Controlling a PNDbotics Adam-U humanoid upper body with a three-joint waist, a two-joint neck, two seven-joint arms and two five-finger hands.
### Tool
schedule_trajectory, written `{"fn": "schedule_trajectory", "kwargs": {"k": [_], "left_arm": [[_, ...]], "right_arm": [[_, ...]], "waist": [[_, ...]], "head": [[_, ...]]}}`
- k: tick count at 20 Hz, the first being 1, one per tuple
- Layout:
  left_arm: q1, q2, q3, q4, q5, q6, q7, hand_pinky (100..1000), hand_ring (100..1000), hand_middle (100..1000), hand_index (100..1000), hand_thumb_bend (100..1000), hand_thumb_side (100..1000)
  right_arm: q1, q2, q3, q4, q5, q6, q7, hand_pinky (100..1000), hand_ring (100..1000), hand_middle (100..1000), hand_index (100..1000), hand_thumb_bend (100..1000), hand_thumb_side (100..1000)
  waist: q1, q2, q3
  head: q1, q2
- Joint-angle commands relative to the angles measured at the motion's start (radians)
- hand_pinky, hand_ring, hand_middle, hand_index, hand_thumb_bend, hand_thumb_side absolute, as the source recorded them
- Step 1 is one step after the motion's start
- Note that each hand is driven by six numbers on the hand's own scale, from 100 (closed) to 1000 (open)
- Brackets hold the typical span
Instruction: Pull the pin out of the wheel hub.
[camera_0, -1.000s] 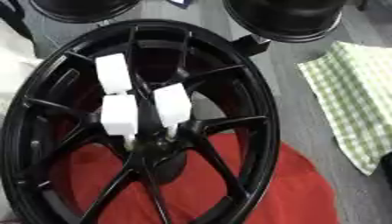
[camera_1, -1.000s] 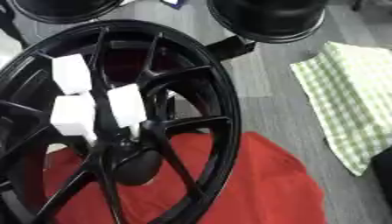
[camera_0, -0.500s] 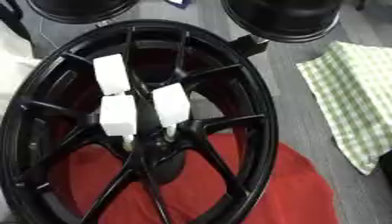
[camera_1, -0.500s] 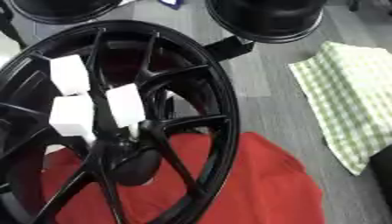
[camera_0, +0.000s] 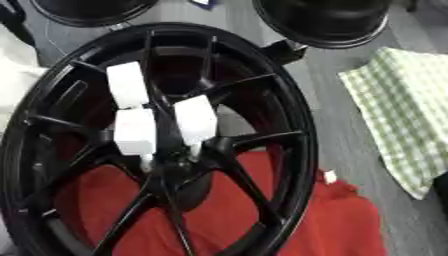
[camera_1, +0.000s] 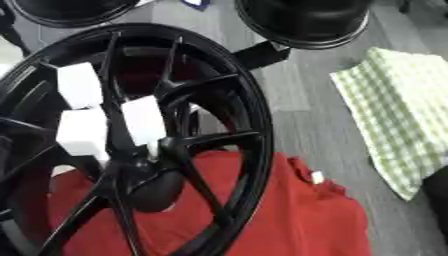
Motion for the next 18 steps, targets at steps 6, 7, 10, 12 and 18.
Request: {"fn": "schedule_trajectory", "kwargs": {"k": [6,7,10,12,18], "left_arm": [[-0.021,0.024,0.002,-0.013,0.007,0.000,-0.007,748,770,777,806,254,942],[-0.022,0.023,0.002,-0.013,0.007,0.000,-0.008,748,769,777,806,254,942],[-0.024,0.023,0.001,-0.015,0.007,0.000,-0.010,748,769,776,805,255,941],[-0.025,0.023,0.000,-0.015,0.007,0.000,-0.010,748,768,776,804,255,940],[-0.027,0.020,-0.002,-0.017,0.008,0.000,-0.011,747,766,775,802,256,939]], "right_arm": [[-0.021,-0.018,0.022,-0.062,-0.057,0.032,-0.057,819,755,629,729,100,401],[-0.023,-0.015,0.029,-0.080,-0.072,0.029,-0.045,819,751,625,726,100,384],[-0.026,-0.018,0.043,-0.120,-0.122,0.022,-0.015,820,749,623,723,100,371],[-0.029,-0.023,0.052,-0.139,-0.154,0.016,-0.003,823,748,620,722,100,360],[-0.044,-0.024,0.082,-0.187,-0.190,-0.001,0.030,826,741,614,716,100,337]], "waist": [[-0.001,-0.030,0.005],[-0.001,-0.030,0.005],[-0.001,-0.030,0.007],[-0.001,-0.031,0.008],[-0.002,-0.031,0.011]], "head": [[-0.006,-0.004],[-0.006,-0.004],[-0.007,-0.005],[-0.008,-0.006],[-0.007,-0.007]]}}
